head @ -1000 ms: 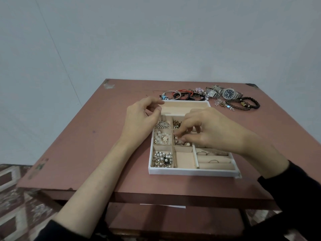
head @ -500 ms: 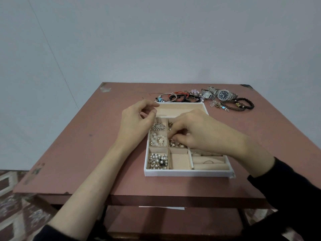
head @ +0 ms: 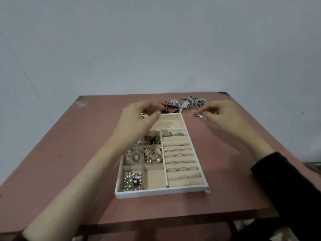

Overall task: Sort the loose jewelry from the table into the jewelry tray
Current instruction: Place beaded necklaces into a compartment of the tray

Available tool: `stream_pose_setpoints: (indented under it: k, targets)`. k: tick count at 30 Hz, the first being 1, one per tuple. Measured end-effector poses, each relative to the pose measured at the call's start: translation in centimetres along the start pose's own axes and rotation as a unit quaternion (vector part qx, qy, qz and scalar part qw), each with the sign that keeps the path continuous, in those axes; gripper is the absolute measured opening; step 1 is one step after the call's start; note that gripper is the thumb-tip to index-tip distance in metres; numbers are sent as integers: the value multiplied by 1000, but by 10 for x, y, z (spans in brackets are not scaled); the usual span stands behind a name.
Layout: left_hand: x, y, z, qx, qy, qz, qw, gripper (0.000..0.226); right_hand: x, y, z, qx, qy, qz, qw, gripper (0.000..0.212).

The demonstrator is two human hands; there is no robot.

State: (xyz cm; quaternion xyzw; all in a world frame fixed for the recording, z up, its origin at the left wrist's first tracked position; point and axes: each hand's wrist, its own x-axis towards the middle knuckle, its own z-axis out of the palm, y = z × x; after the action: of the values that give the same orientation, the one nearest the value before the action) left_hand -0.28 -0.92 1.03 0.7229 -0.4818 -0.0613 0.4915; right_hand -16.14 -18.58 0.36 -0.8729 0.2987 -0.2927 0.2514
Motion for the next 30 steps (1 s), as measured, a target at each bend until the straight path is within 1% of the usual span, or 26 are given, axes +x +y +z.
stream_pose_setpoints:
  k: [2,4,8,10,13,15,17,18,19,20,22,24,27,30]
  targets:
    - [9,7,10,-5,-19,4,1000,13,12,27,-8,-55,38,51,996,25]
    - [18,15,21,18,-26,21,999,14,19,47,-14,-109,44,84,990,28]
    - [34,25,42,29,-45,52,997,15,22,60,-17,-201,-10,89,975,45]
    - [40,27,51,36,-63,68,995,15,22,65,-15,-250,-19,88,964,42]
    - [48,30,63,61,-94,88,990,21,24,74,-13,-272,10,86,958,27]
    - [54,31,69,81,-105,88,987,17,26,77,-13,-227,41,86,969,17]
    - [61,29,75,97,-111,84,985,16,28,77,-13,-96,104,109,984,8]
    - [64,29,79,105,-115,82,984,16,29,75,-13,-16,142,120,982,4]
    - [68,29,82,113,-120,80,983,16,29,73,-13,64,177,129,974,2]
    - [71,29,86,119,-123,79,982,17,29,70,-15,134,206,137,960,5]
    - [78,31,96,137,-127,77,979,19,27,65,-17,219,237,141,936,11]
    - [84,32,107,170,-138,79,972,22,25,60,-19,266,251,133,921,12]
    - [89,31,128,236,-159,115,952,16,24,54,-21,306,262,120,907,9]
    - [89,31,146,335,-181,165,910,24,23,52,-20,309,258,117,908,8]
